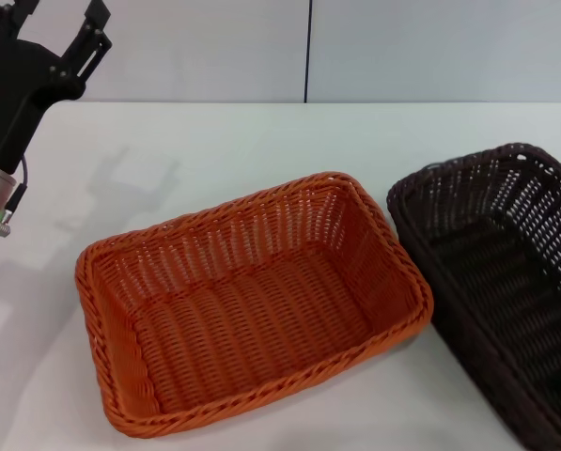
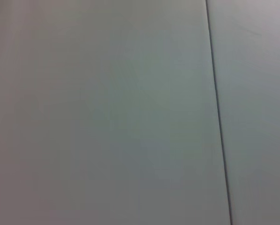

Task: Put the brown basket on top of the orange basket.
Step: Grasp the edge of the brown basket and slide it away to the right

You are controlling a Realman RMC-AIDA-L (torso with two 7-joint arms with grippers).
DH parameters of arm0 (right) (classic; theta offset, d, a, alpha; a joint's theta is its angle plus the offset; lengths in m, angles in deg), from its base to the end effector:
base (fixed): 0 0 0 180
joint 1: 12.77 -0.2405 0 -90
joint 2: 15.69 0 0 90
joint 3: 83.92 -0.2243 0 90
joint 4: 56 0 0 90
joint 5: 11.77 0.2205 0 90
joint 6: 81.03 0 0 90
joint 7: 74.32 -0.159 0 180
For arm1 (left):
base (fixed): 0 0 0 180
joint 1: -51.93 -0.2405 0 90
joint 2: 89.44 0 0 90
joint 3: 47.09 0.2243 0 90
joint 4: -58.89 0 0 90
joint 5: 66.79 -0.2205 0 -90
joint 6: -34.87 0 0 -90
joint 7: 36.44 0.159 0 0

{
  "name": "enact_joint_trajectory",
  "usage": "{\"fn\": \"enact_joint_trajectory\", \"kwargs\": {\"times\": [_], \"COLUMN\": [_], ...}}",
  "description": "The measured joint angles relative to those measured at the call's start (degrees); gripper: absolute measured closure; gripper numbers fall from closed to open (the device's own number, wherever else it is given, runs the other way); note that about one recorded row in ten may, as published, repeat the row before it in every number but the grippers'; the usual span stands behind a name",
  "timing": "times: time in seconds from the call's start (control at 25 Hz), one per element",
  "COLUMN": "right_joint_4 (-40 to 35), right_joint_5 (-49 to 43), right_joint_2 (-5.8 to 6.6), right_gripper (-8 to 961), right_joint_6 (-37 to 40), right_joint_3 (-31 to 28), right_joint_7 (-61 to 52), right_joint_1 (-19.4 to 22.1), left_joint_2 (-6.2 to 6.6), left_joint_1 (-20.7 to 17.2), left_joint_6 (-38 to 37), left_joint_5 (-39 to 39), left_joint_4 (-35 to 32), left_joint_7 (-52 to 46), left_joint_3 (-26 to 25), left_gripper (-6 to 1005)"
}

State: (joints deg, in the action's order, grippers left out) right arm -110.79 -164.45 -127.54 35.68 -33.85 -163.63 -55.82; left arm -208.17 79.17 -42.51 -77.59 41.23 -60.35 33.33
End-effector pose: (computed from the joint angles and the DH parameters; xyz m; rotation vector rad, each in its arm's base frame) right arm 0.2211 0.3152 0.0695 2.8775 -0.3310 0.4687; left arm -0.2293 0.3704 0.0454 -1.6385 -0.2519 -1.1059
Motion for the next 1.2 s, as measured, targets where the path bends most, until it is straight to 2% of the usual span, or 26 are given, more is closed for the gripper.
{"fn": "enact_joint_trajectory", "kwargs": {"times": [0.16,0.24,0.56,0.68,1.04,1.2], "right_joint_4": [-0.4,-1.5,-2.7,-2.8,-2.4,-2.3], "right_joint_5": [0.0,0.1,0.6,0.7,1.8,3.5], "right_joint_2": [-0.97,-2.05,-3.6,-4.76,-5.87,-5.95], "right_gripper": [491,494,503,506,516,521], "right_joint_6": [1.9,4.0,8.1,8.2,8.4,8.6], "right_joint_3": [1.5,2.4,5.3,8.2,11.2,13.4], "right_joint_7": [0.1,0.6,1.4,1.3,1.4,1.3], "right_joint_1": [0.0,0.0,-0.1,0.0,0.0,0.0], "left_joint_2": [-0.02,0.0,0.06,0.08,-0.01,-0.02], "left_joint_1": [-0.1,-0.1,-0.1,-0.2,-0.4,-0.4], "left_joint_6": [0.0,0.1,0.7,0.8,0.8,0.8], "left_joint_5": [0.7,1.0,1.5,2.6,3.1,3.1], "left_joint_4": [0.0,0.0,0.1,0.1,0.4,0.5], "left_joint_7": [0.0,0.0,0.5,0.5,0.5,0.5], "left_joint_3": [0.0,0.0,0.0,0.0,0.0,0.0], "left_gripper": [156,156,156,156,156,156]}}
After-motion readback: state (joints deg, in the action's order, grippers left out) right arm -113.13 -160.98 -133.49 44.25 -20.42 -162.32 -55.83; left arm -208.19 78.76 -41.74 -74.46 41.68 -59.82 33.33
